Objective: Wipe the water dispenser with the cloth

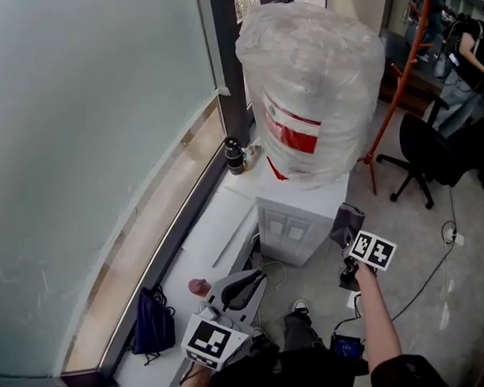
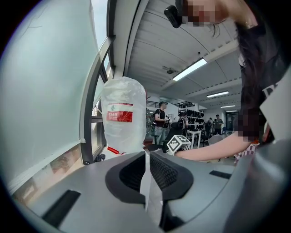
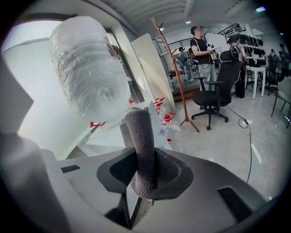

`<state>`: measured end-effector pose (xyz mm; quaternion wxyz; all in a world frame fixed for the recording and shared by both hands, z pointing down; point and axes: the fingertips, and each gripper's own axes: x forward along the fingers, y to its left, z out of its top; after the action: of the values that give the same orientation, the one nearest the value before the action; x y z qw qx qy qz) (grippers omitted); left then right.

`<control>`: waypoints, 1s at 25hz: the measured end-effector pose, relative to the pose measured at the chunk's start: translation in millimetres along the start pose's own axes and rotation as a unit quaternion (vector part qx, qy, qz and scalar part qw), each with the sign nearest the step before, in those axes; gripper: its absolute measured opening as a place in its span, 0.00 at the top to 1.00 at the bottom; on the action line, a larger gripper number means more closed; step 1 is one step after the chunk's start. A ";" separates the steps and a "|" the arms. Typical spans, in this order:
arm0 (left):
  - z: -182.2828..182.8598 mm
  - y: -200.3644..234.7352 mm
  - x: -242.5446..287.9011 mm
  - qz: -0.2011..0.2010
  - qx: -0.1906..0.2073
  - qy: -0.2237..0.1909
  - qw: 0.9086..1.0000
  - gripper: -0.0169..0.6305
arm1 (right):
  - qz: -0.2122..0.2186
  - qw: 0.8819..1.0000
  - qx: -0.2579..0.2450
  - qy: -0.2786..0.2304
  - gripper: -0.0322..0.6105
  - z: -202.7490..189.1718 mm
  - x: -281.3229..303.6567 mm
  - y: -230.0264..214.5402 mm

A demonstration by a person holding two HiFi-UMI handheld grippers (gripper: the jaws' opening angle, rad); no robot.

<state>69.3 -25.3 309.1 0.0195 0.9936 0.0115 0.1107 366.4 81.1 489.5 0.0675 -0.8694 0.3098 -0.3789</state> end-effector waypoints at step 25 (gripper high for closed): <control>-84.1 49.2 -27.2 0.027 0.005 0.038 0.999 0.91 | 0.178 0.972 -0.152 0.014 0.78 -104.0 90.2 247.1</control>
<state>25.2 -72.1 387.1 0.0111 0.9886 -0.0146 0.1493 220.0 -157.3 531.3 -0.0029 -0.7950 0.5145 -0.3212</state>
